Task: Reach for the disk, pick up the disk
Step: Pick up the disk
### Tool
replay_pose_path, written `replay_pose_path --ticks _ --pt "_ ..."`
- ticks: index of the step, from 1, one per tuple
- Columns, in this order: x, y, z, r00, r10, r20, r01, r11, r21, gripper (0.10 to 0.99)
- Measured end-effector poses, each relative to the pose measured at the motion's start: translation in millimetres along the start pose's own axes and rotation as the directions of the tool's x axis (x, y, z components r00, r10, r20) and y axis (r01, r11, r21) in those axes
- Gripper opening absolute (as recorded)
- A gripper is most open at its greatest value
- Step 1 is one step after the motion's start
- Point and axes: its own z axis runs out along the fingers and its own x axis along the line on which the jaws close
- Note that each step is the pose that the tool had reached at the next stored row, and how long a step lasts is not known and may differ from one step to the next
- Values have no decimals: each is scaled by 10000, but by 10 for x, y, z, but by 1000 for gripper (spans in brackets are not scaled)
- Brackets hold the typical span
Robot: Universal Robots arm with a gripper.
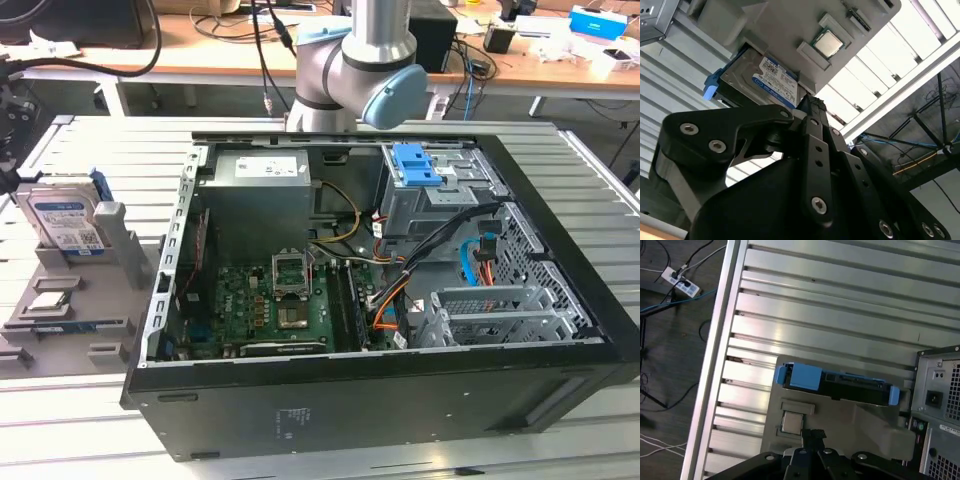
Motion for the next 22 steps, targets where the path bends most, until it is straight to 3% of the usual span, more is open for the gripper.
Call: replay_pose_path --ticks 12,20,22 --pt "0 0 0 9947 -1030 -39 1030 9947 -2 106" --pt "0 0 0 9829 -1840 -70 1840 9829 -6 106" --pt "0 0 0 9776 -2105 -80 2105 9776 -8 106"
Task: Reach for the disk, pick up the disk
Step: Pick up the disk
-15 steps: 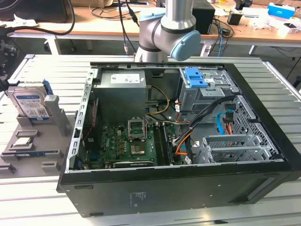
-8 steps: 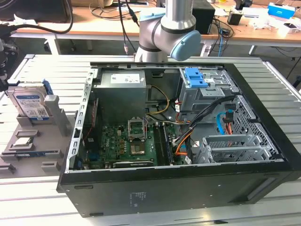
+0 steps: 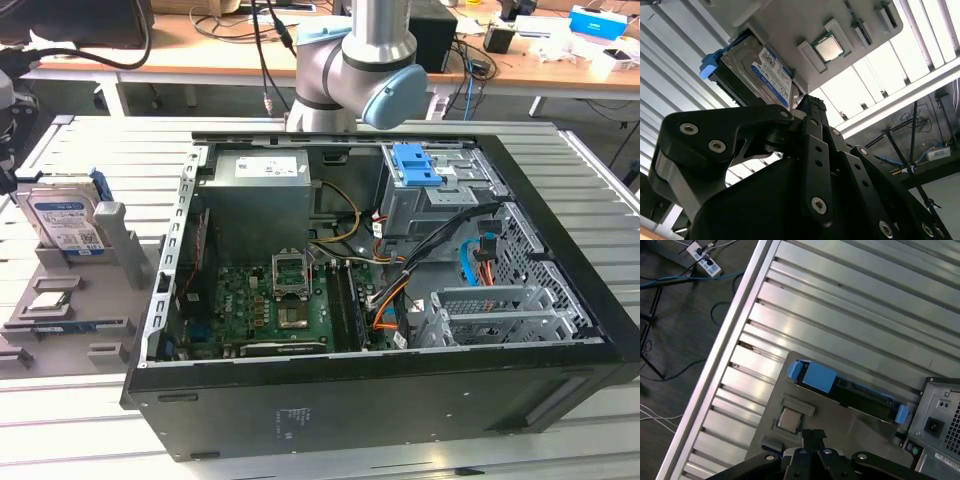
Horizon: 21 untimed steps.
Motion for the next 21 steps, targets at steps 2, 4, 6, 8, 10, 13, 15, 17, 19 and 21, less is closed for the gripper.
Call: replay_pose_path --ticks 2,4,6,8,10,13,15,17,19,21 --pt "0 0 0 9997 -232 -9 232 9997 0 106" --pt "0 0 0 9990 -450 -17 450 9990 0 106" --pt "0 0 0 9980 -634 -24 634 9980 0 106" --pt "0 0 0 9951 -984 -37 984 9951 -1 106" --pt "0 0 0 9921 -1256 -47 1256 9921 -2 106" --pt "0 0 0 9870 -1604 -61 1604 9871 -4 106" --pt "0 0 0 9794 -2017 -76 2017 9794 -7 106" --pt "0 0 0 9733 -2292 -87 2292 9734 -8 106" --pt "0 0 0 9614 -2750 -105 2750 9614 -13 106" --pt "0 0 0 9507 -3100 -117 3100 9507 -17 106"
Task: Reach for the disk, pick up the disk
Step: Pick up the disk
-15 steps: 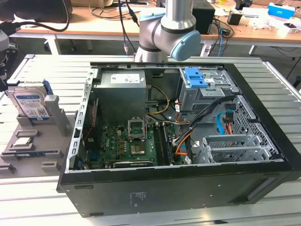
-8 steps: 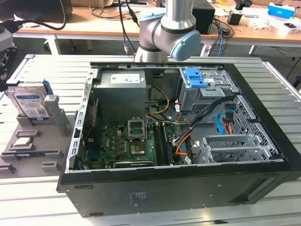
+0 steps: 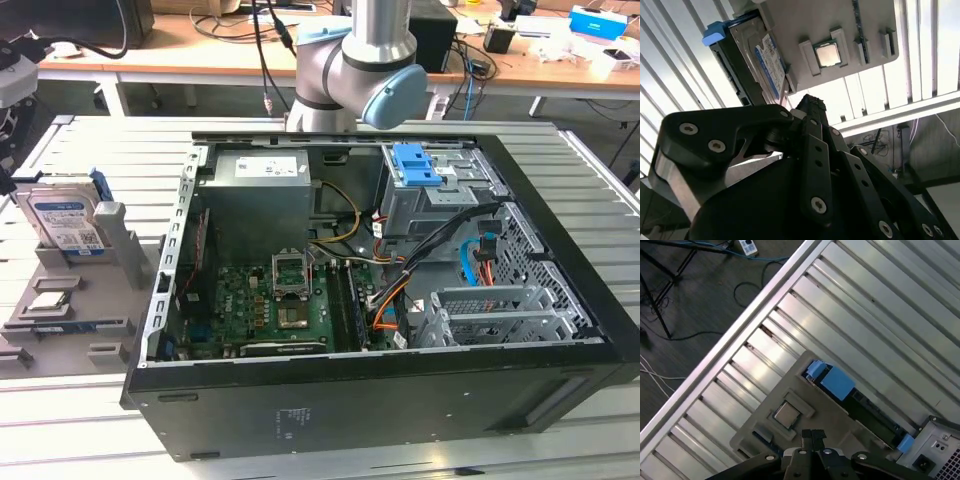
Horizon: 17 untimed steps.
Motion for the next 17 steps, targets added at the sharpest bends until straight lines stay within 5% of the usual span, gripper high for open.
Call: replay_pose_path --ticks 3,8,17 --pt "0 0 0 9991 -418 -15 418 9991 0 106" --pt "0 0 0 9860 -1664 -62 1664 9861 -5 106" --pt "0 0 0 9398 -3415 -129 3415 9399 -21 106"
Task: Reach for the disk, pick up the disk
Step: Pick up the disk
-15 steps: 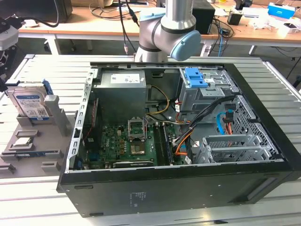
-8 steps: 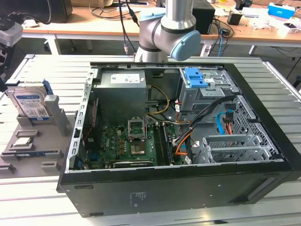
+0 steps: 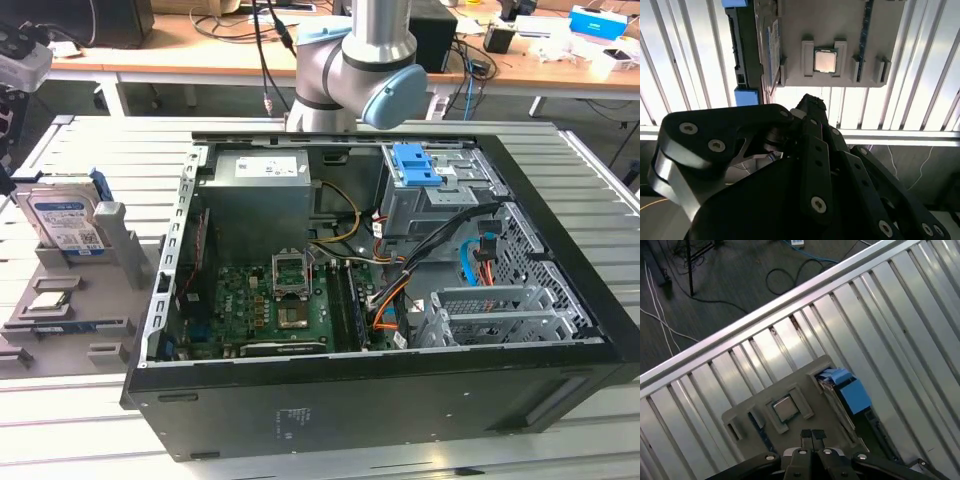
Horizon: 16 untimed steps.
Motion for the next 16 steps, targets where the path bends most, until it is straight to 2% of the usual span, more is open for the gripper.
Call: replay_pose_path --ticks 2,6,9,12,13,15,16 --pt "0 0 0 9990 -443 -16 443 9990 0 106" --pt "0 0 0 9925 -1222 -46 1222 9925 -2 106" --pt "0 0 0 9828 -1844 -69 1844 9829 -6 106" --pt "0 0 0 9630 -2694 -102 2694 9630 -13 106" --pt "0 0 0 9511 -3088 -117 3088 9511 -17 106" --pt "0 0 0 9322 -3618 -137 3618 9323 -24 106" --pt "0 0 0 9267 -3755 -142 3755 9268 -26 106"
